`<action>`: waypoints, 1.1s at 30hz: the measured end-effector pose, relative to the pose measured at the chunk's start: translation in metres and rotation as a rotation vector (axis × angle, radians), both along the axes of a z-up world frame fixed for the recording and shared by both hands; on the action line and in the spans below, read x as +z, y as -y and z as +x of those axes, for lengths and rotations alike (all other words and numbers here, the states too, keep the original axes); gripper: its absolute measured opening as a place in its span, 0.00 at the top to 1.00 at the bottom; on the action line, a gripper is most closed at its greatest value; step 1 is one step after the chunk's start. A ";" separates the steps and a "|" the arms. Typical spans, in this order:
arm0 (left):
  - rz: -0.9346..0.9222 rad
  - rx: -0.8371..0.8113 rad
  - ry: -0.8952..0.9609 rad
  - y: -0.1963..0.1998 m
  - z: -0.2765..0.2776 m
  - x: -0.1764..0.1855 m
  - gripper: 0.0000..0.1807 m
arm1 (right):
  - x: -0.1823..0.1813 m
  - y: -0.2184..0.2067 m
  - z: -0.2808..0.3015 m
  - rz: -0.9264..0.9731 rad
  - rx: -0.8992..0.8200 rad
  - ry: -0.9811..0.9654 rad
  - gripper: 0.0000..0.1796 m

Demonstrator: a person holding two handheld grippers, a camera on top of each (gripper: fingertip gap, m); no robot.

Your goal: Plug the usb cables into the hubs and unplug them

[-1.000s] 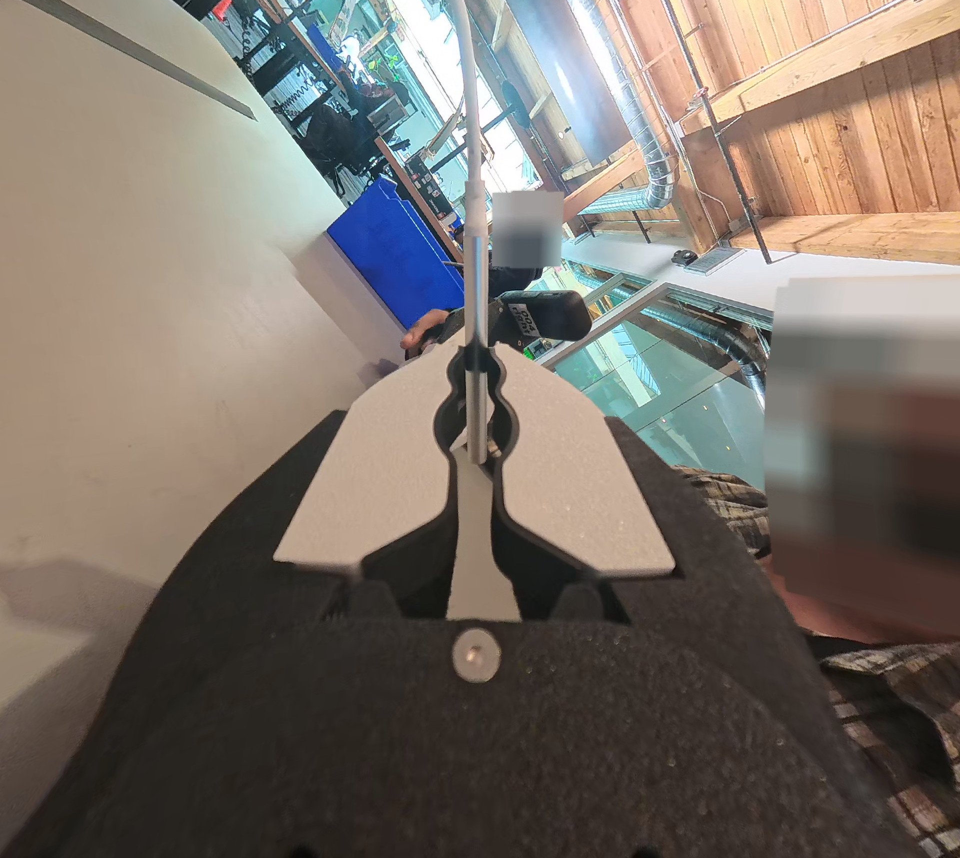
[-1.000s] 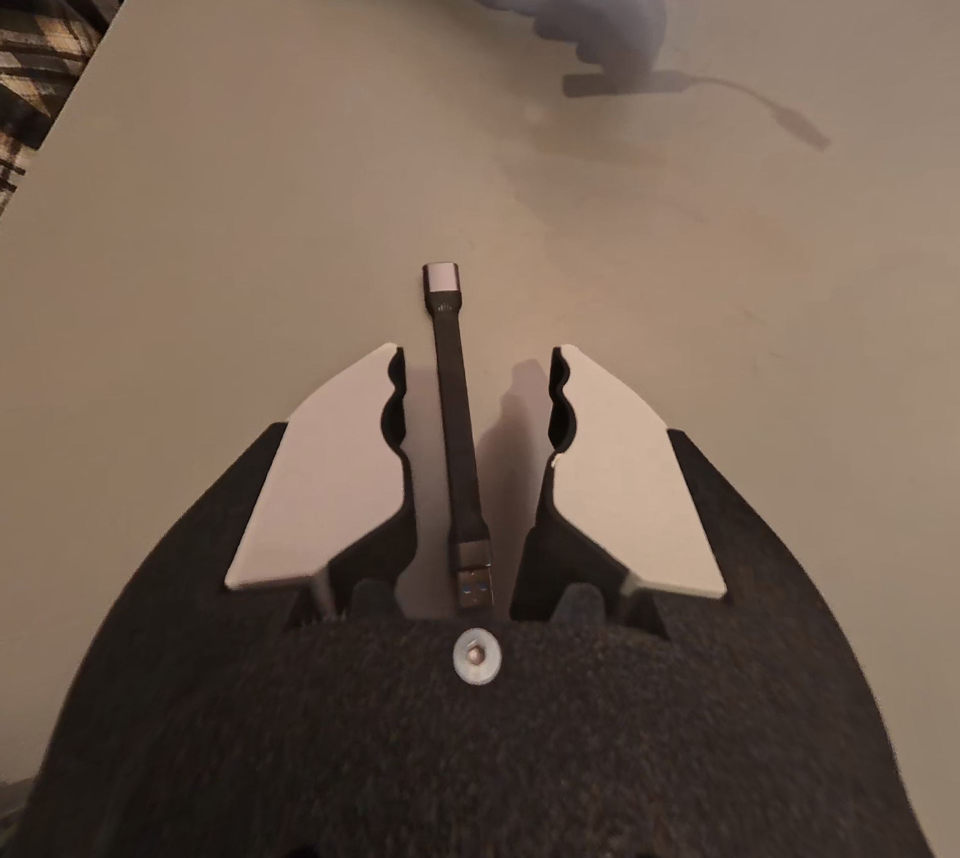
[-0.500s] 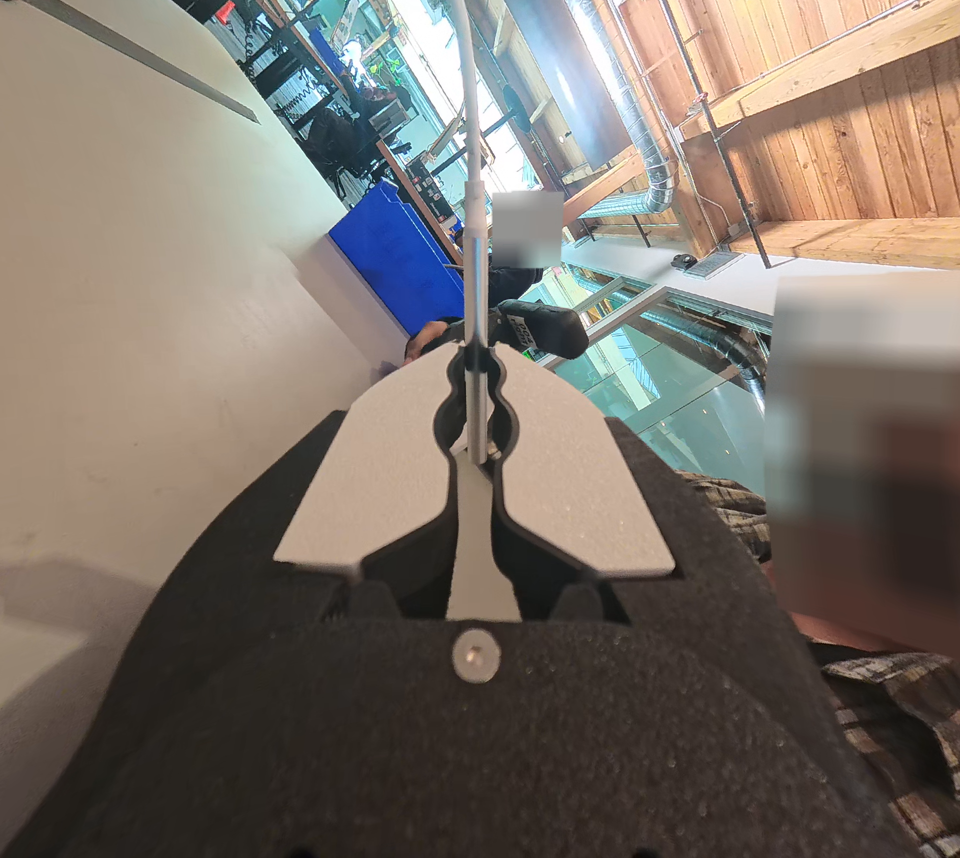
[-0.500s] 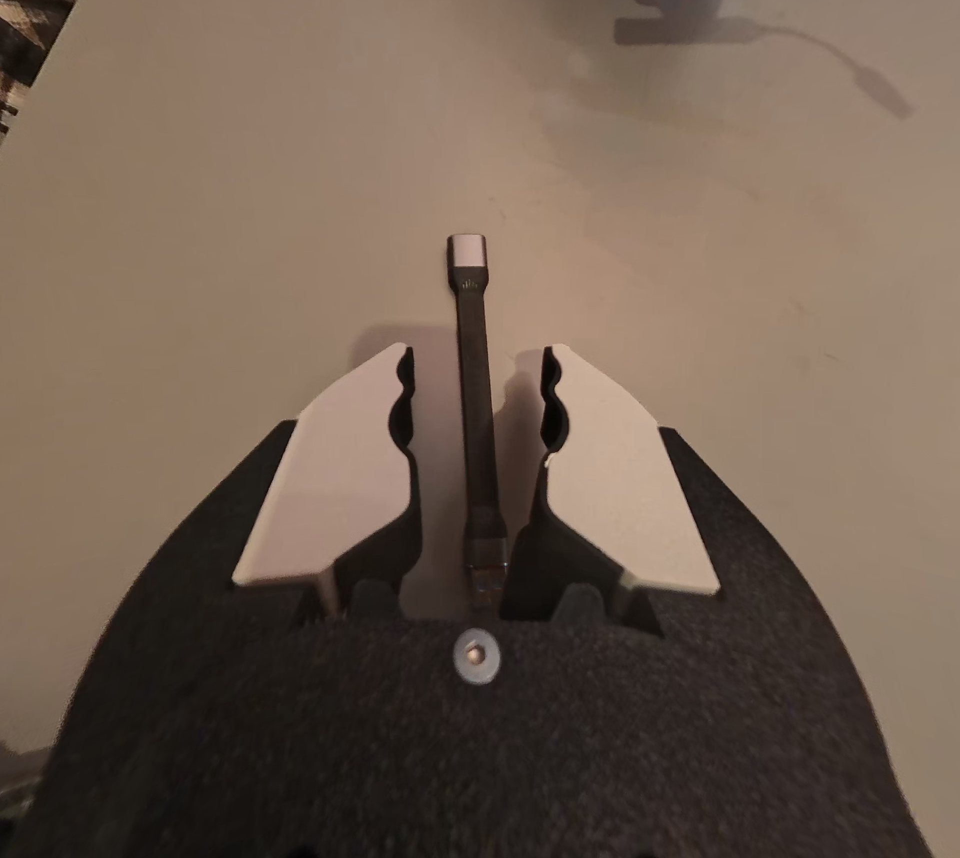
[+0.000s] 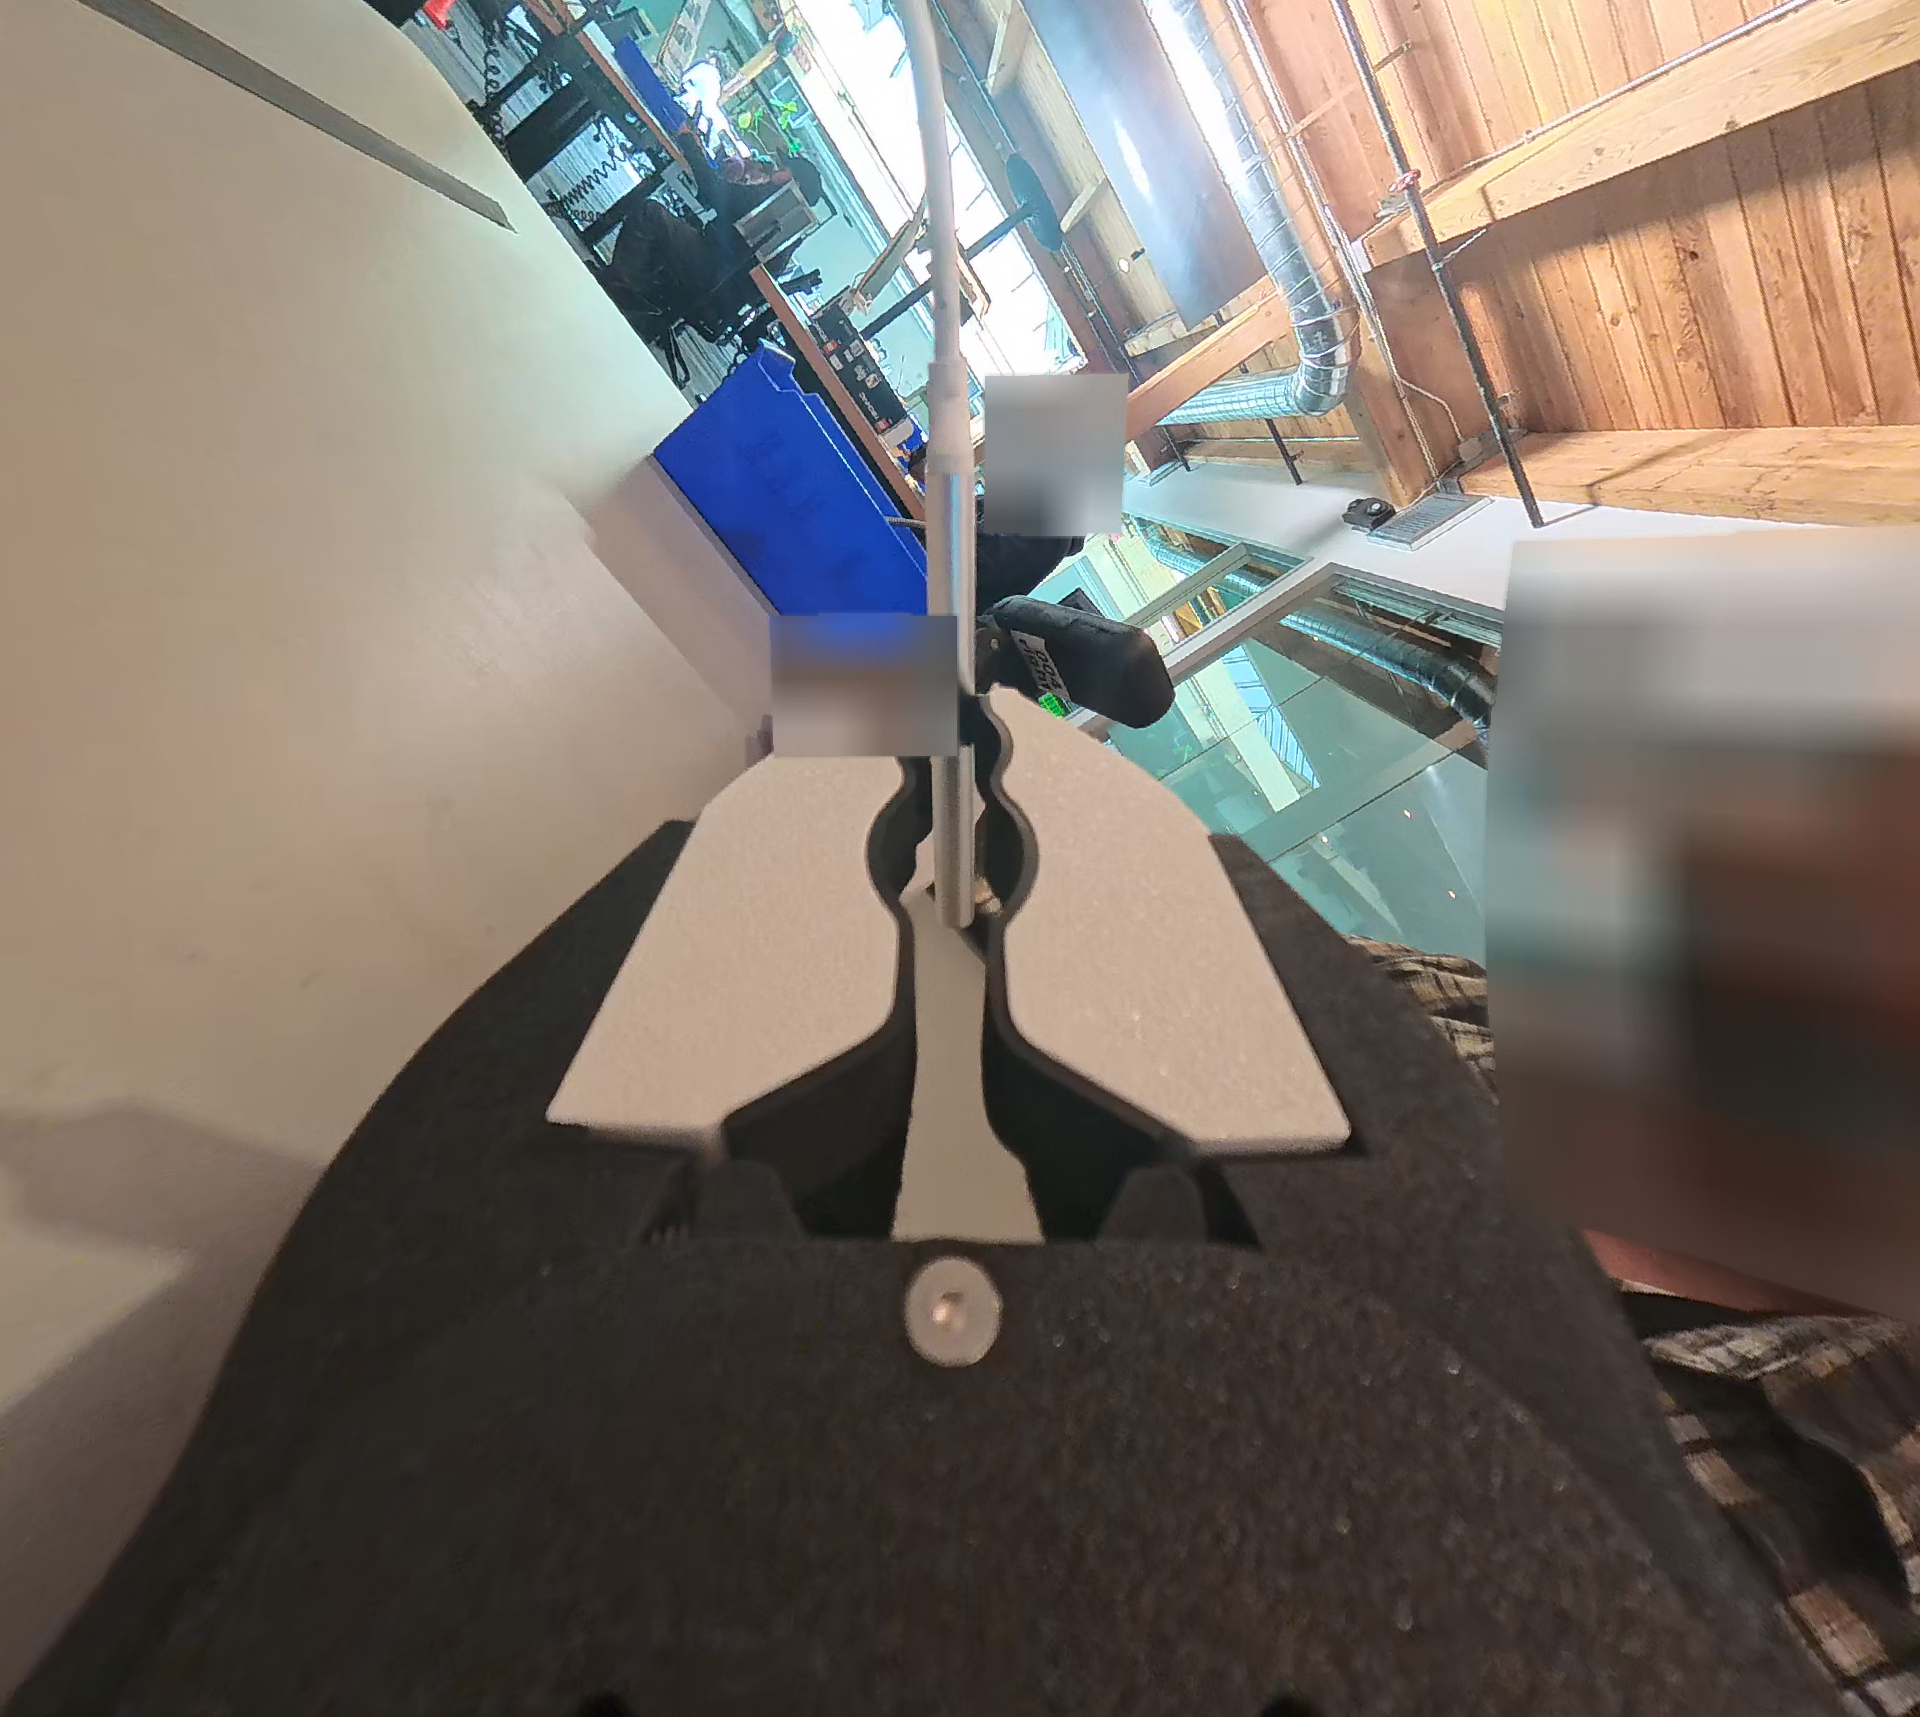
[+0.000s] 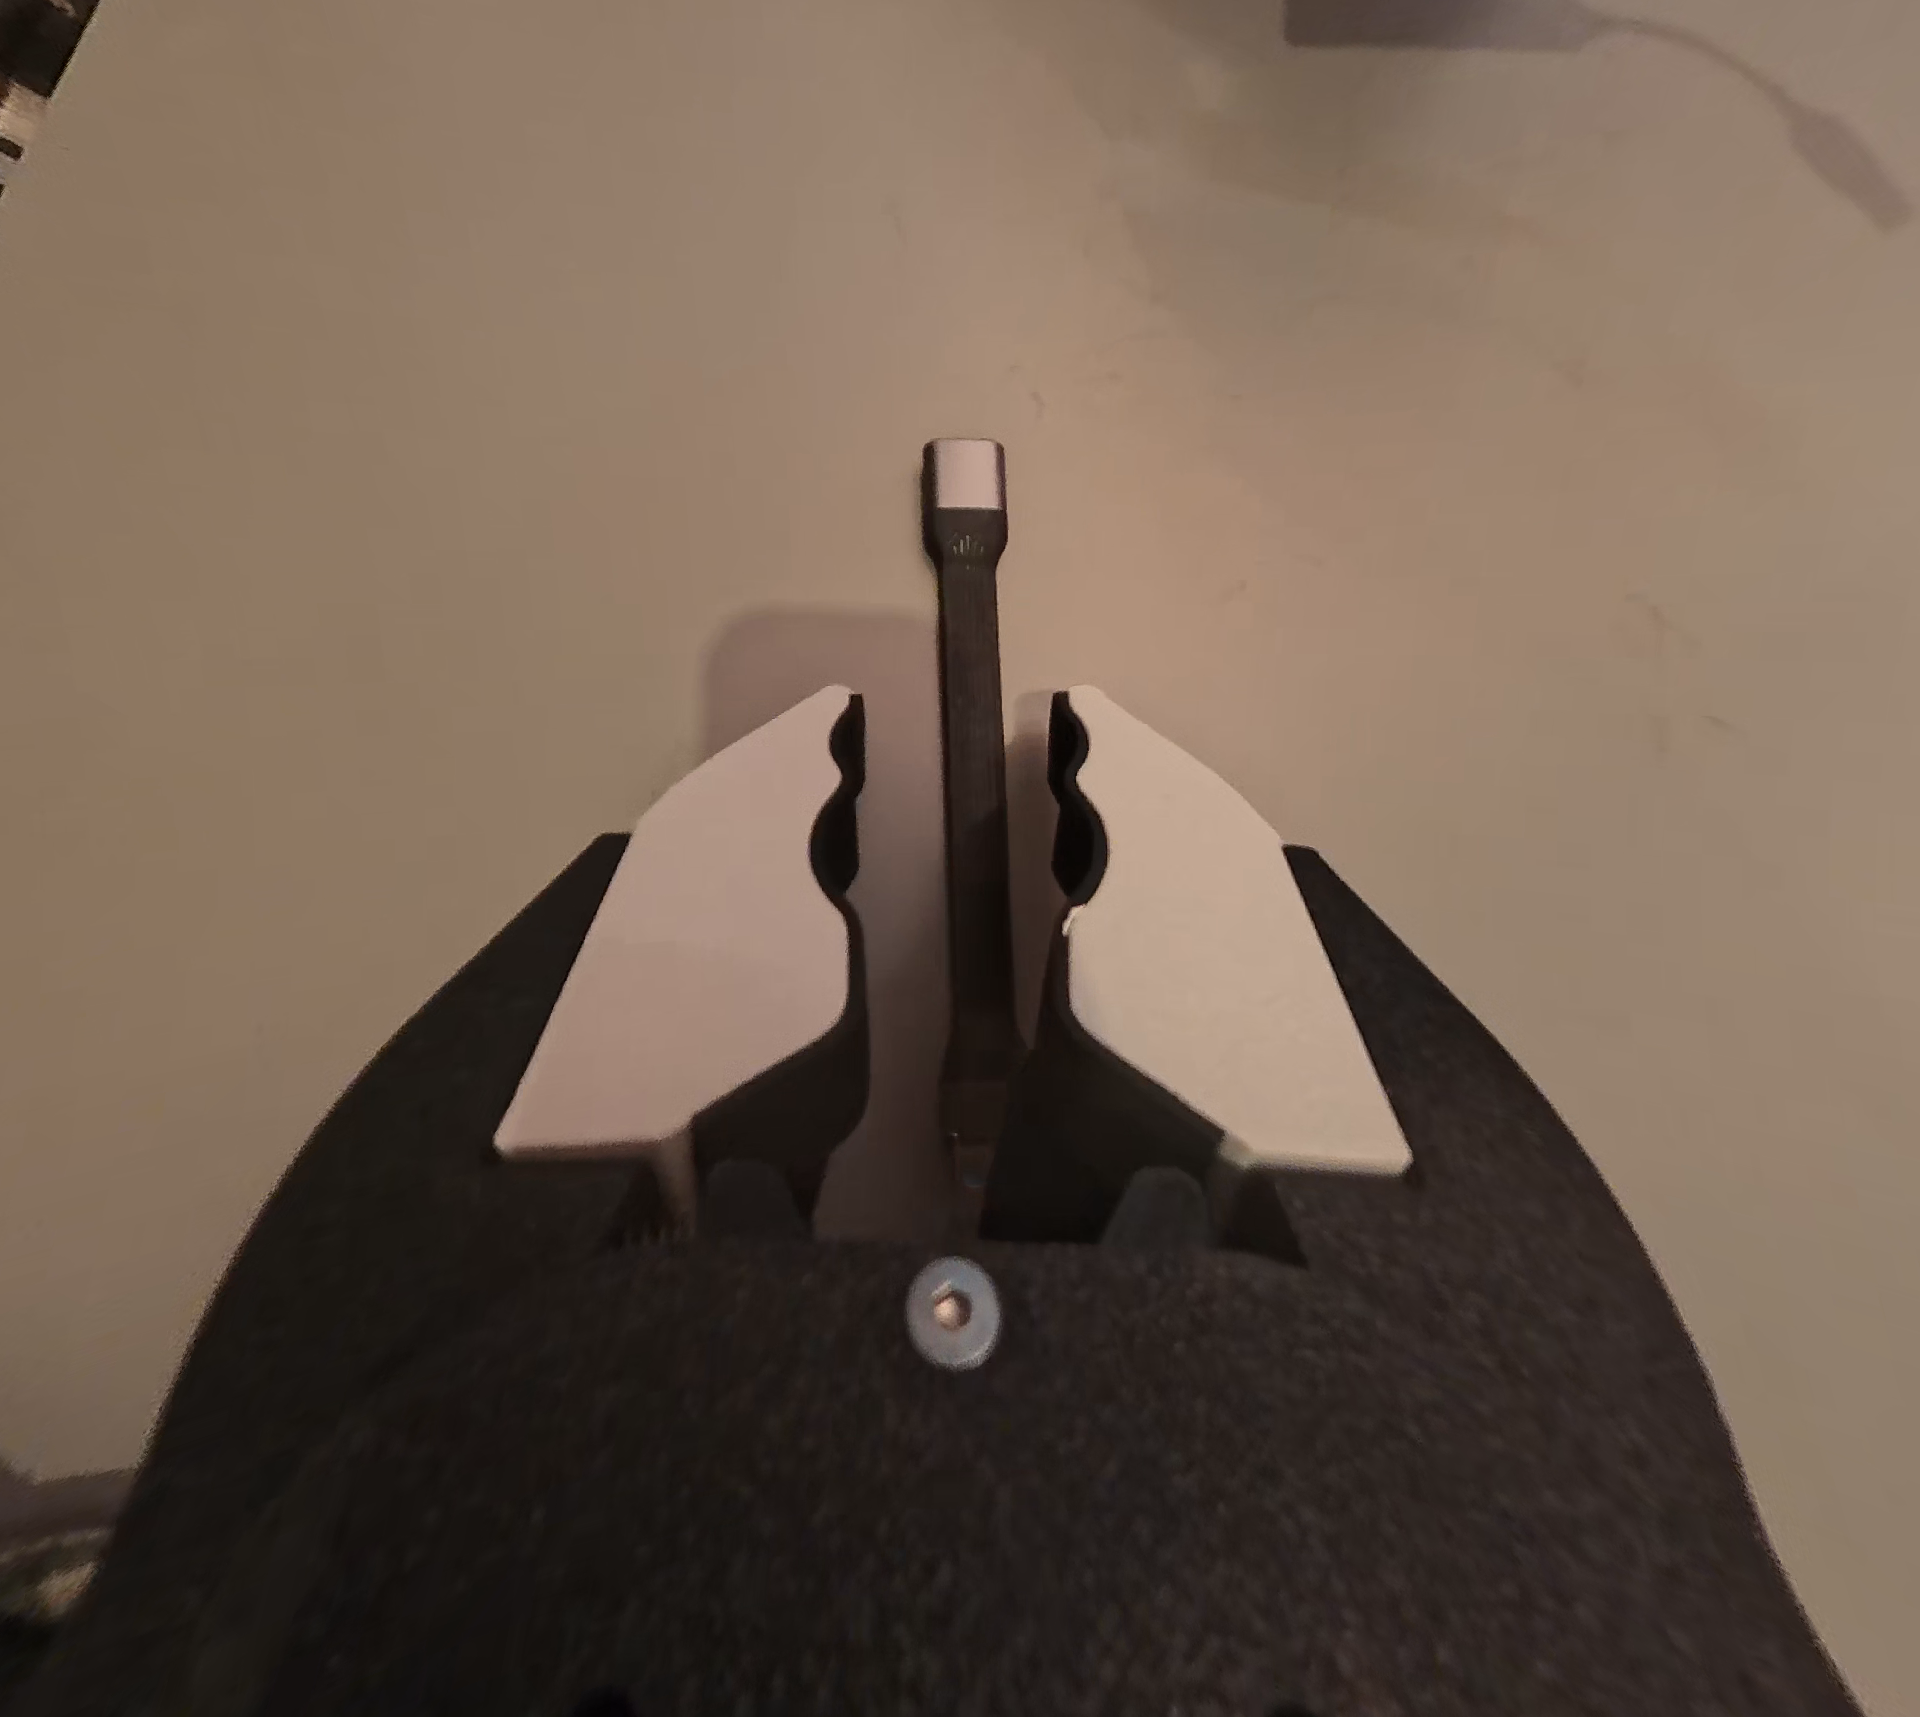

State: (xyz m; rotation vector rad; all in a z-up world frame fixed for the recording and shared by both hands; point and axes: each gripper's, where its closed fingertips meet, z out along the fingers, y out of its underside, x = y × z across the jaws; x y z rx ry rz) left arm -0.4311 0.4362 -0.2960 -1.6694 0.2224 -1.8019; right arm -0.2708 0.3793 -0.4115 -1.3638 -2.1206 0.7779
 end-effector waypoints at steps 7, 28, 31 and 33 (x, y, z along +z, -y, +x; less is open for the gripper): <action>-0.003 0.000 0.007 0.000 0.002 0.000 0.97 | -0.002 -0.001 0.001 0.000 0.002 0.016 0.84; -0.014 -0.016 0.000 0.001 0.006 -0.004 0.96 | -0.007 -0.002 0.000 -0.119 -0.059 0.060 0.94; -0.012 -0.017 0.005 0.001 0.007 -0.002 0.96 | -0.006 -0.002 0.000 -0.136 -0.081 0.083 0.95; -0.004 -0.015 0.014 0.002 0.007 0.001 0.96 | -0.002 -0.004 -0.004 -0.115 -0.111 0.083 0.95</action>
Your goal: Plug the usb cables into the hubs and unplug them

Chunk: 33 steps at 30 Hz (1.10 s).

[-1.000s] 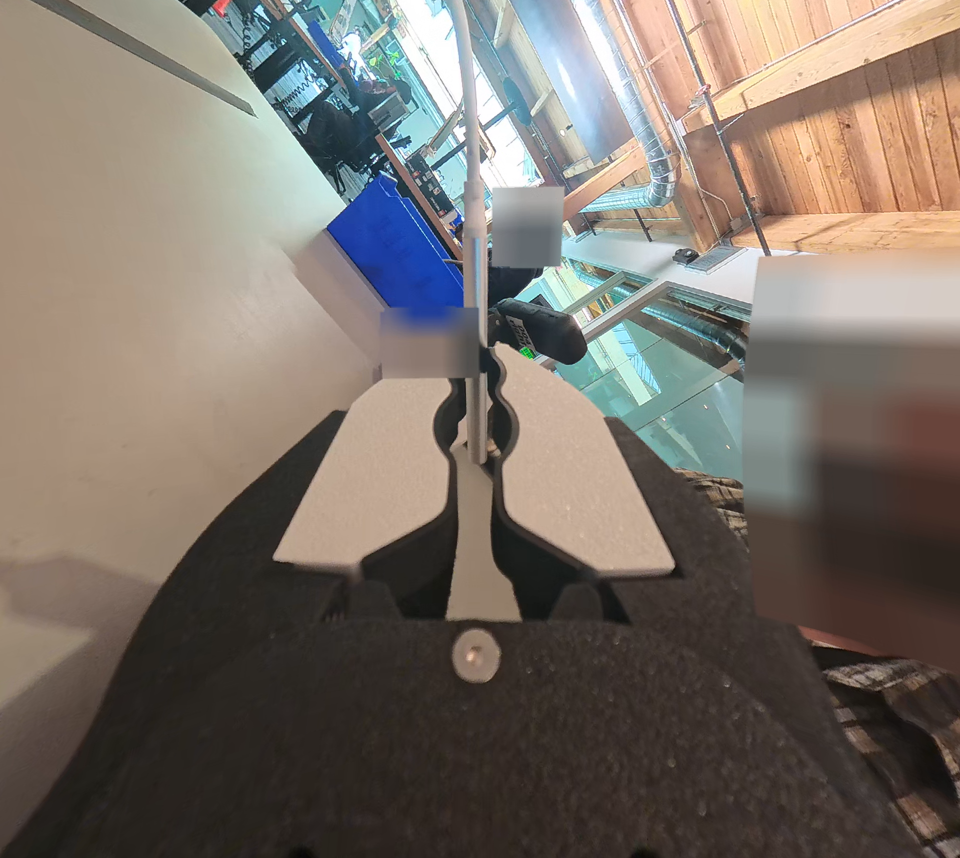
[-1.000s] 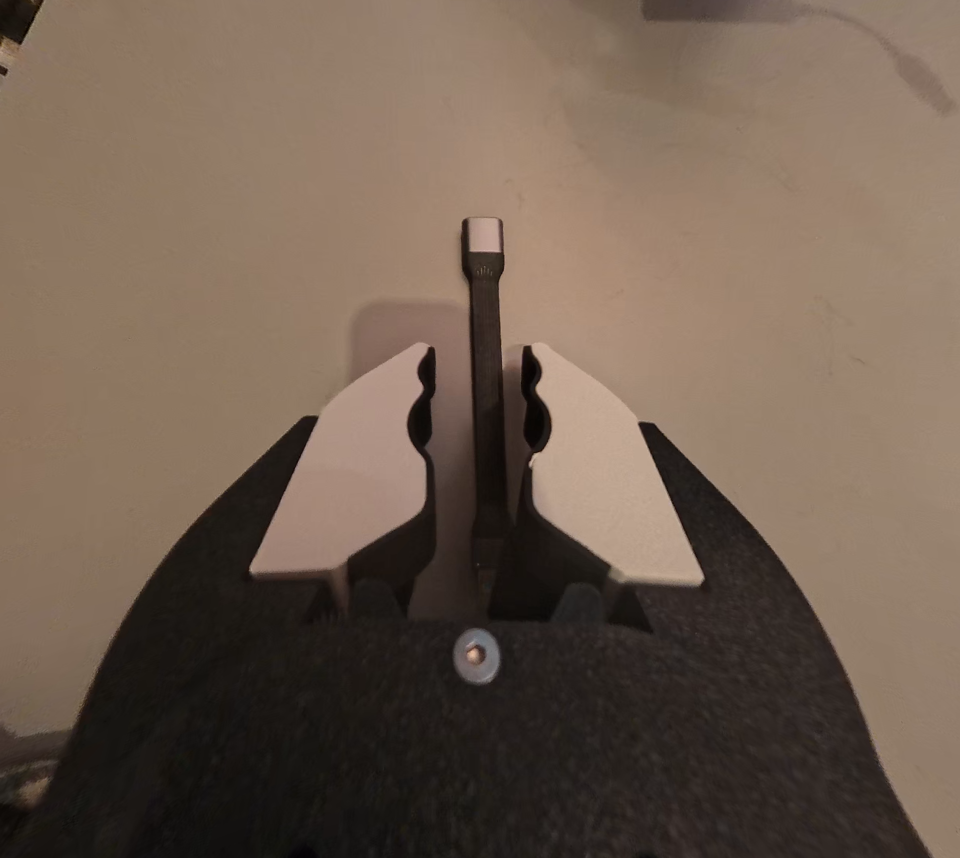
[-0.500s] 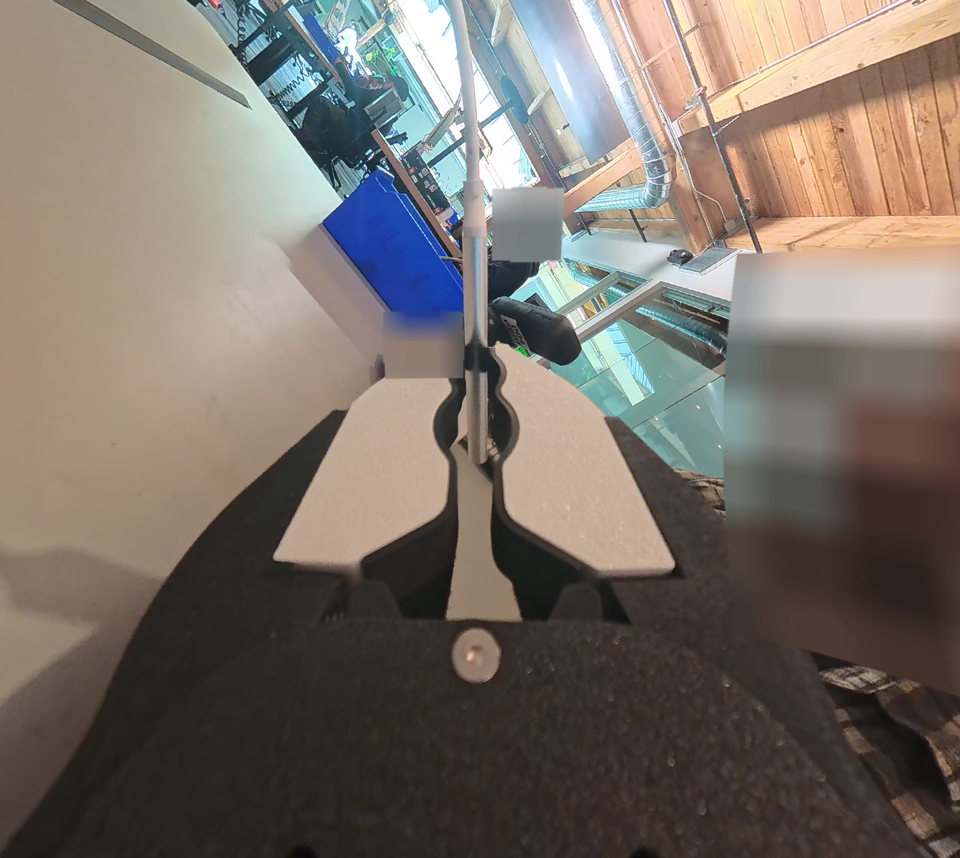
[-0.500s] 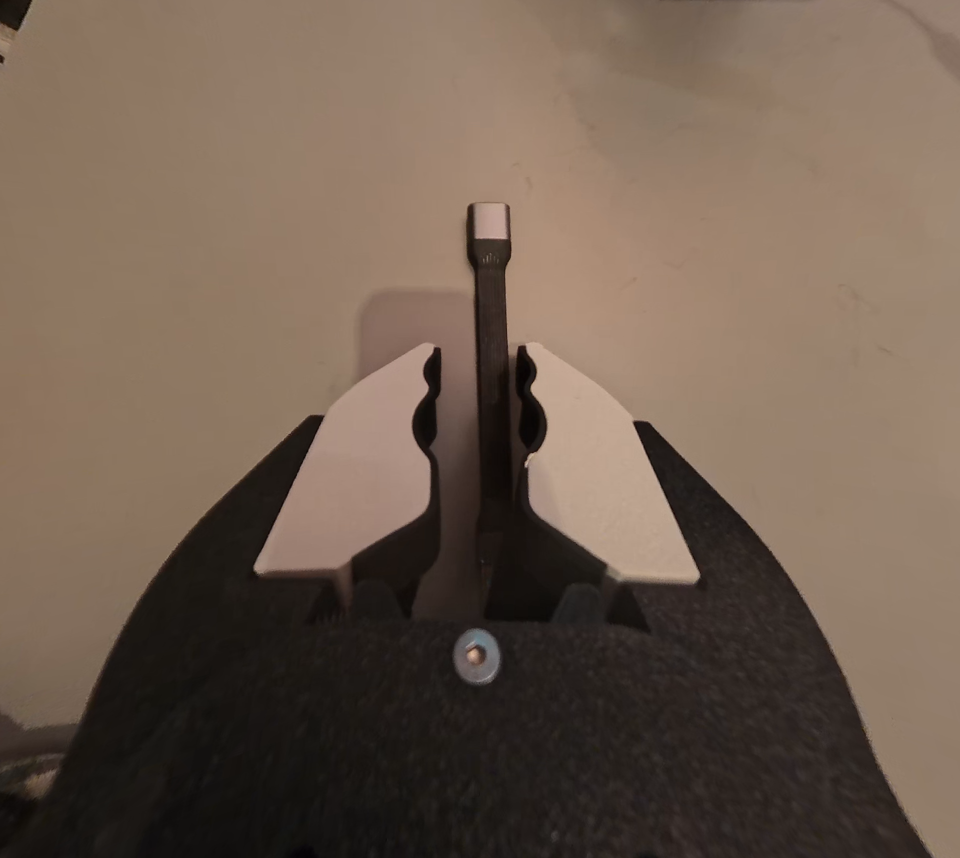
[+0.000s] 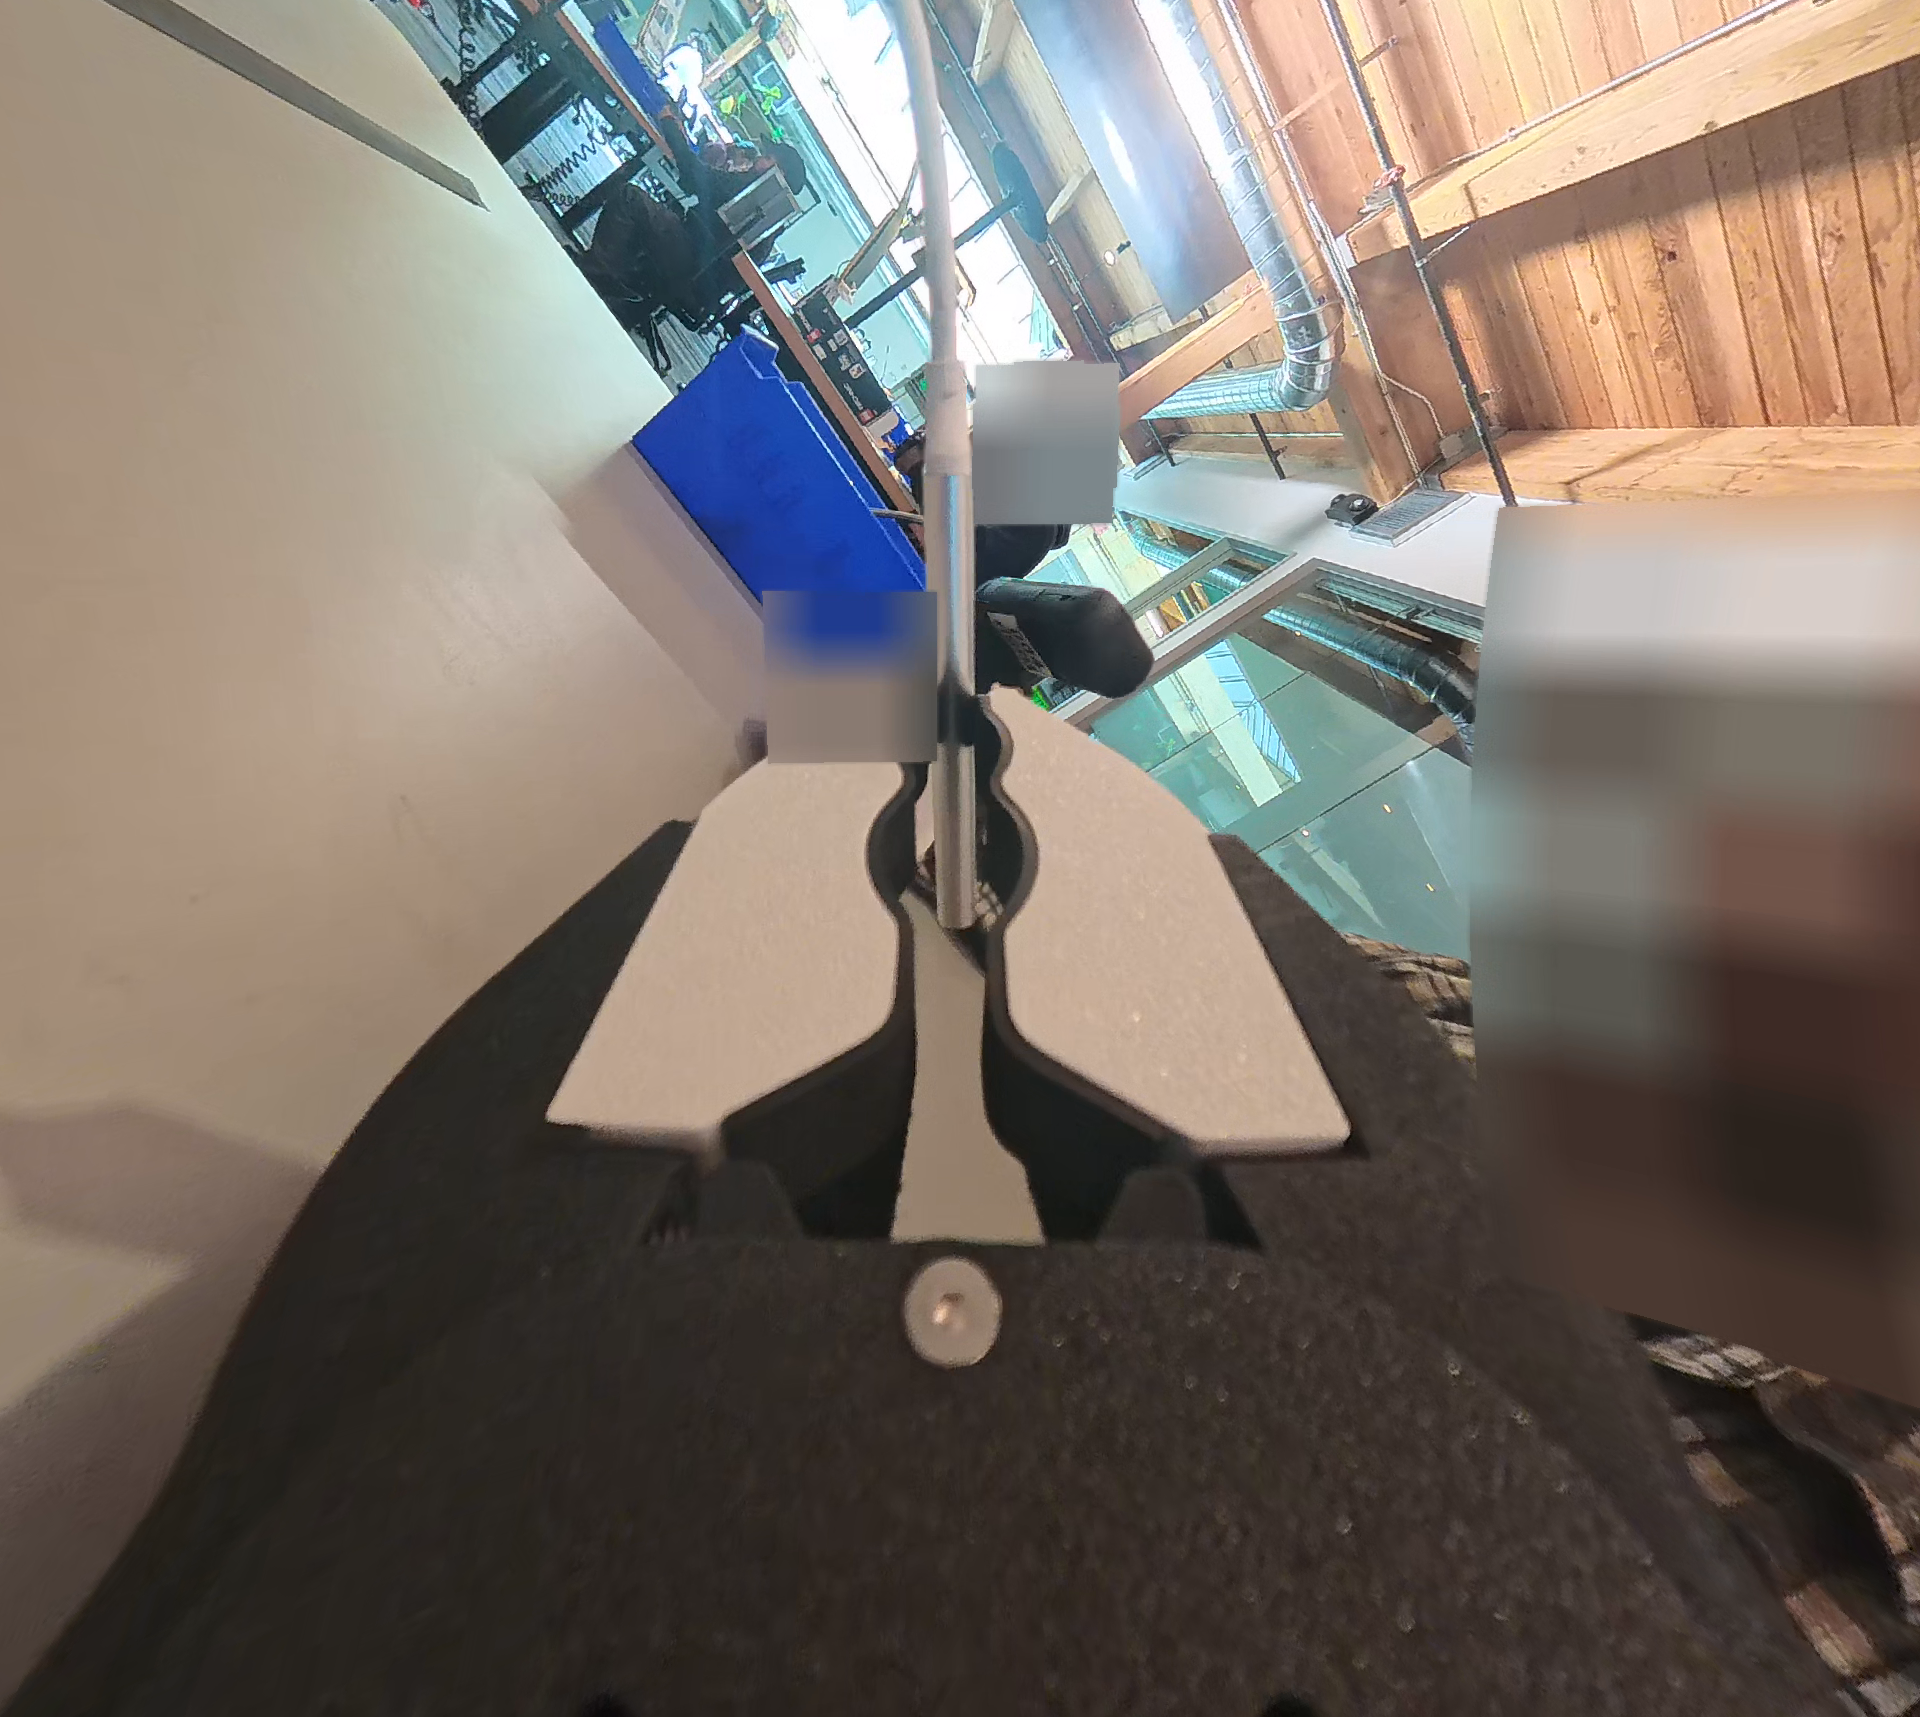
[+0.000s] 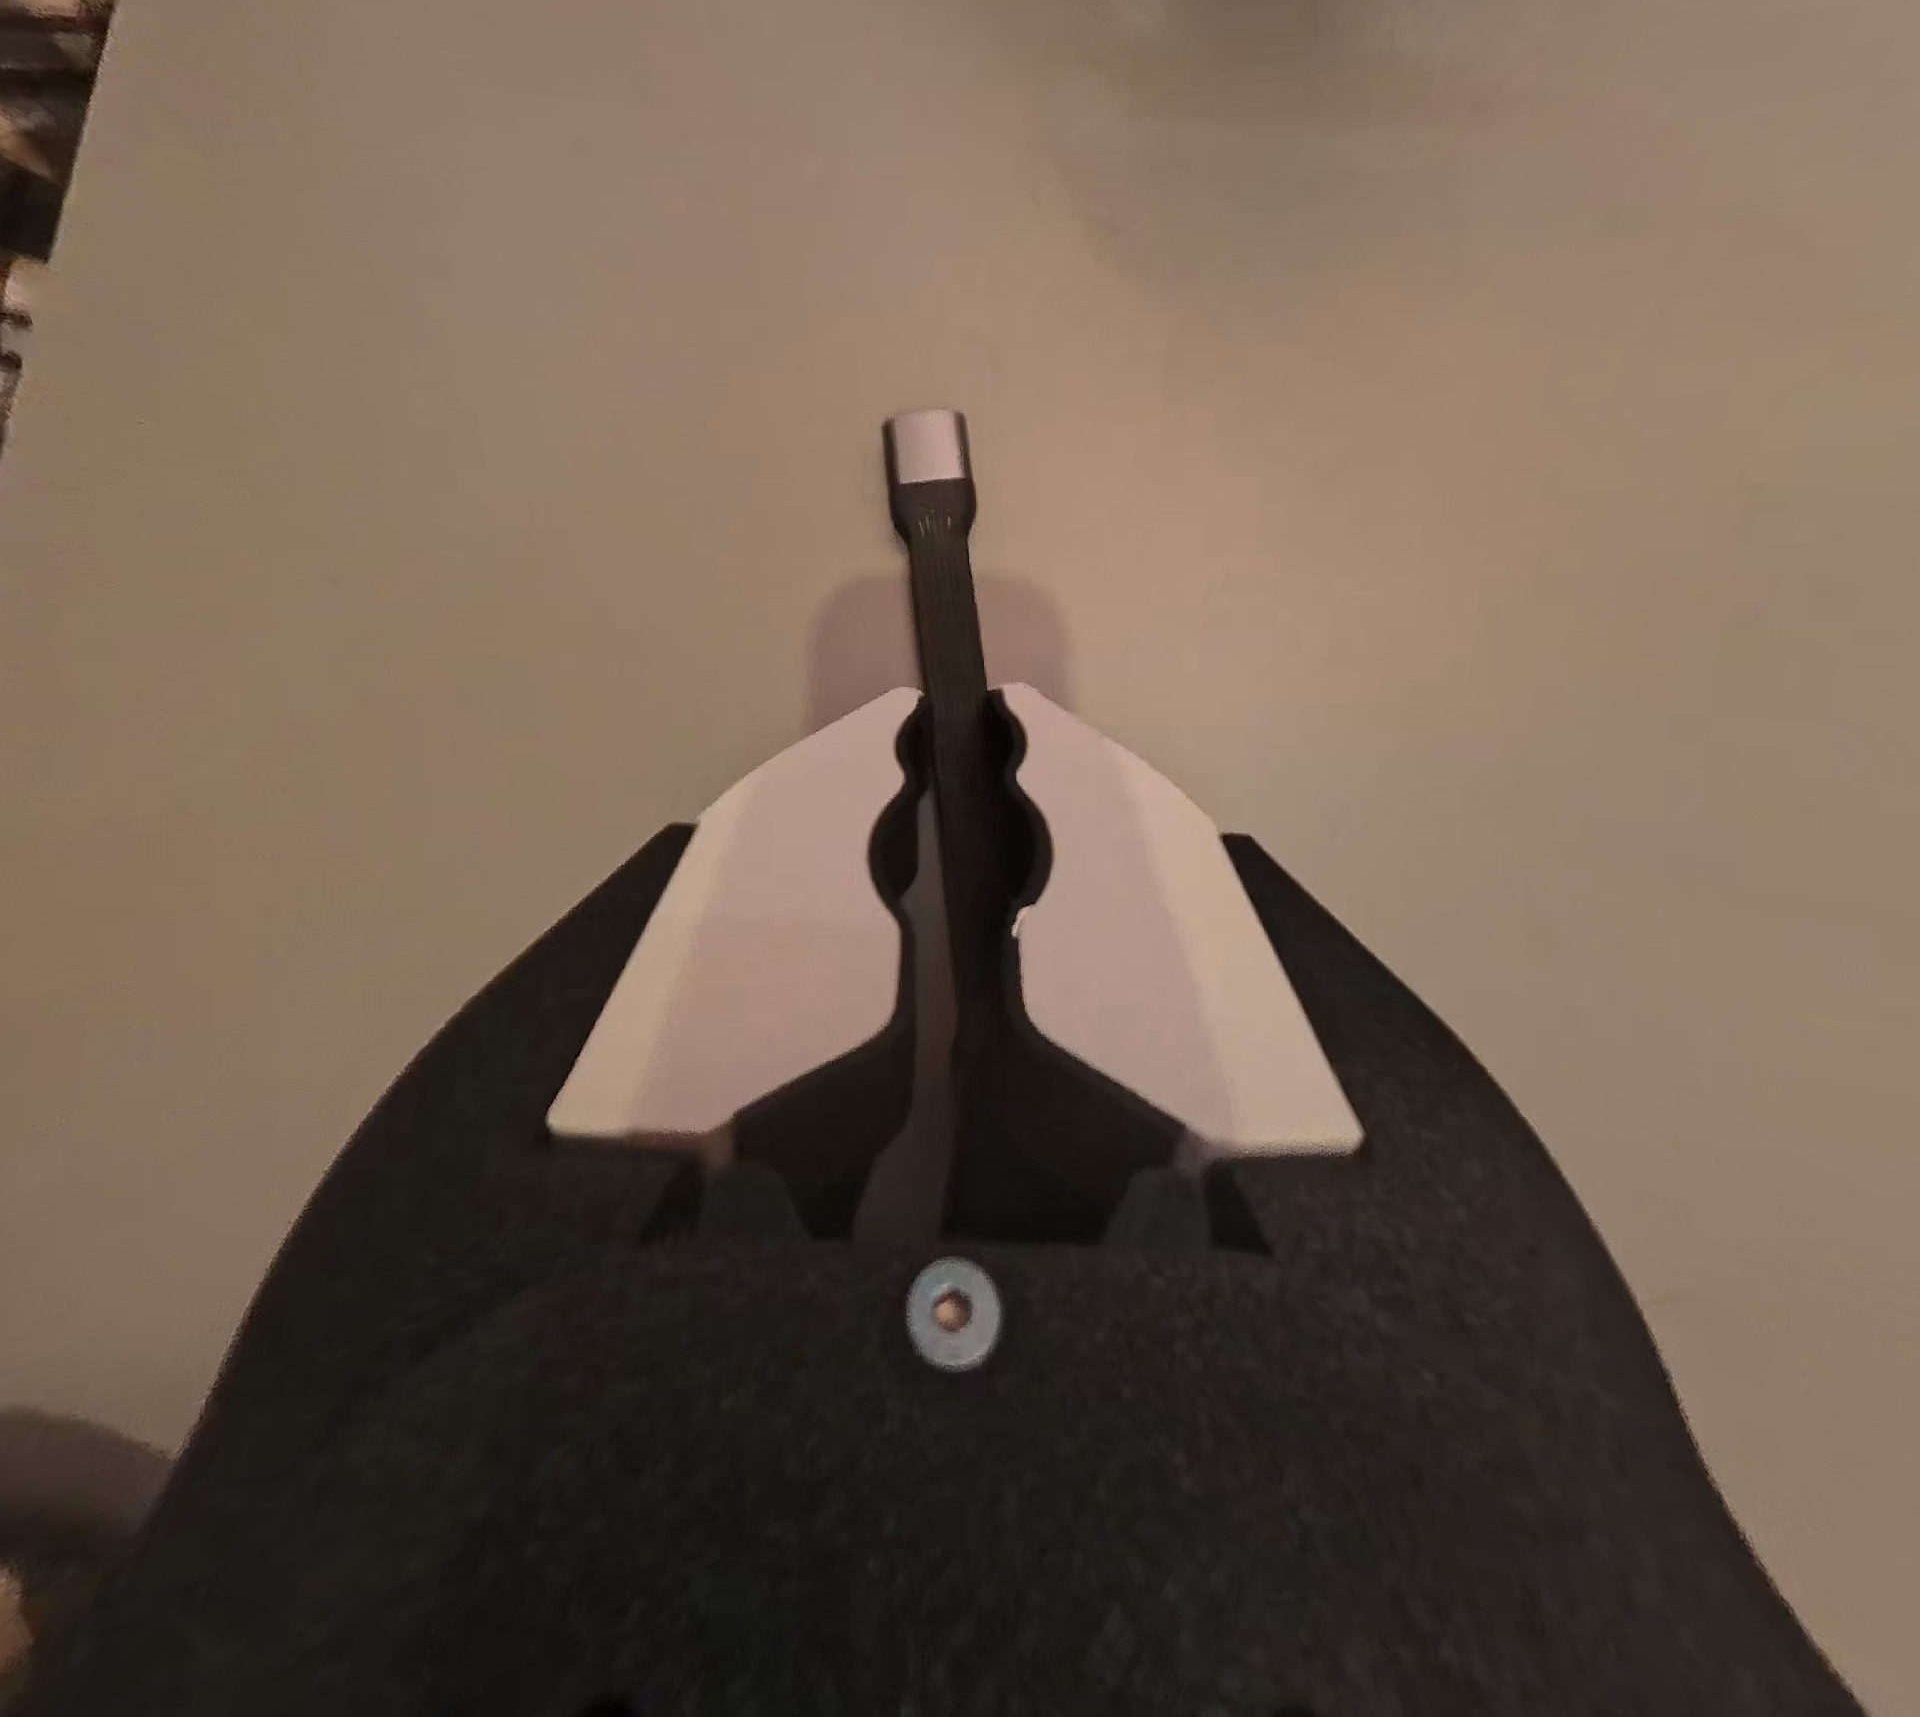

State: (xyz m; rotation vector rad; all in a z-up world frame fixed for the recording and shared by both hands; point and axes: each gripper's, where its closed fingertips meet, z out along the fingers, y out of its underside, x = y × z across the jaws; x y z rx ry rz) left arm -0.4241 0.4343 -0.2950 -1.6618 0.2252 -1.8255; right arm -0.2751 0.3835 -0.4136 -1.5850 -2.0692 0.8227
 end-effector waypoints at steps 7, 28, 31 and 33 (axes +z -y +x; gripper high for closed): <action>0.012 0.058 0.004 -0.006 -0.009 0.000 0.96 | 0.057 -0.048 -0.013 -0.186 -0.545 -0.200 0.96; 0.016 0.081 0.026 -0.008 -0.021 0.005 0.96 | 0.047 -0.041 0.044 0.216 -0.116 0.311 0.65; 0.020 0.081 0.019 -0.008 -0.022 0.005 0.96 | 0.043 -0.035 0.055 0.303 0.139 0.486 0.69; 0.024 0.080 0.012 -0.008 -0.022 0.005 0.96 | 0.040 -0.032 0.056 0.385 0.284 0.552 0.70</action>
